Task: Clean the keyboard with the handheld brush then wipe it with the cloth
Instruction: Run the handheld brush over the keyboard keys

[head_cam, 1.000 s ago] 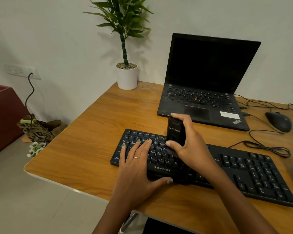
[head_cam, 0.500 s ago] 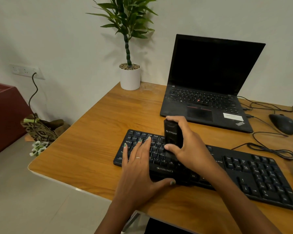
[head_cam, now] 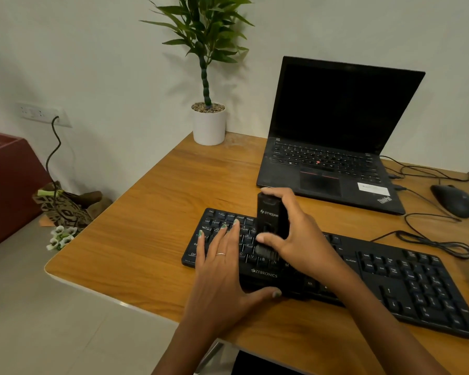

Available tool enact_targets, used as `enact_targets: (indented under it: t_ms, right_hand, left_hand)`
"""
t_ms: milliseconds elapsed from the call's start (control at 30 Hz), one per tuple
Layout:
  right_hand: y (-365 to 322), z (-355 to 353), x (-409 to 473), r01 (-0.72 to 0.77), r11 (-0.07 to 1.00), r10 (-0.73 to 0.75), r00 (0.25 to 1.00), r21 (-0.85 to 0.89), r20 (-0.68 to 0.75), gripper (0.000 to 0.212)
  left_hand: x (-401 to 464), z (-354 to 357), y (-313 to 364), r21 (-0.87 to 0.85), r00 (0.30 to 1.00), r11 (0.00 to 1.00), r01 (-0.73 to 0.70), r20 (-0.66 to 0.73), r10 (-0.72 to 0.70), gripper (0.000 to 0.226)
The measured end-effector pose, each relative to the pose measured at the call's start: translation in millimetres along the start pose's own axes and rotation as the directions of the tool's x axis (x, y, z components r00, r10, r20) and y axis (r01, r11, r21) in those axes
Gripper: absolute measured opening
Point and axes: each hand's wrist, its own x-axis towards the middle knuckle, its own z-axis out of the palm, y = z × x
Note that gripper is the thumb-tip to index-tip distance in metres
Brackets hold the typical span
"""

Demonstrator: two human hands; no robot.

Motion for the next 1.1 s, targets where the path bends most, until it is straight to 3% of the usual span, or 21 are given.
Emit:
enact_targets:
  t_ms: [67,200,333,500,667,767,900,1033,1100]
  right_hand:
    - [2.4,0.0,1.8,-0.005,0.999,0.002,0.998,-0.048,-0.058,0.072]
    - [-3.4,-4.2,-2.7,-0.009,0.997,-0.002,0.988,0.076,0.154,0.071]
    - [5.4,-2.1,3.8,-0.002,0.997,-0.004,0.996,-0.071,-0.085,0.072]
    - [2.6,-8.5,1.0,0.013,0.999,-0.018,0.992,0.043,0.123,0.071]
    - [15.1,0.5,9.5,0.026,0.996,-0.036,0.991,-0.081,-0.126,0.074]
    - [14.7,-3.0,13.0,0.027,0.999,-0.029,0.998,-0.033,-0.054,0.073]
    - [22.3,-9.5,26.1,0.004,0.996,-0.019,0.984,-0.086,-0.174,0.075]
    - [21.3,-14.9,30.1,0.023,1.0,-0.023,0.999,0.005,-0.026,0.072]
    - [23.9,-21.0,37.0,-0.009,1.0,0.009,0.998,-0.004,-0.064,0.072]
  left_hand:
    - [-0.1,0.3,0.1,0.007,1.0,1.0,-0.005,0.004,0.005,0.125]
    - [0.6,-0.1,-0.4,-0.01,1.0,1.0,0.004,0.004,-0.004,0.123]
    - [0.4,-0.6,0.4,0.002,1.0,1.0,-0.008,0.003,0.008,0.124]
    - [0.3,-0.8,0.6,-0.012,1.0,1.0,0.001,-0.002,-0.001,0.123]
    - [0.0,0.0,1.2,-0.007,1.0,1.0,-0.003,0.006,0.003,0.124]
    - [0.2,-0.8,0.0,-0.005,1.0,1.0,0.0,0.003,0.0,0.123]
    - [0.9,-1.4,1.0,0.004,1.0,1.0,0.002,0.013,-0.002,0.125]
    - [0.9,-2.6,0.7,0.014,1.0,1.0,0.004,0.012,-0.004,0.126]
    - [0.8,-2.6,0.3,0.02,1.0,1.0,0.005,0.016,-0.005,0.126]
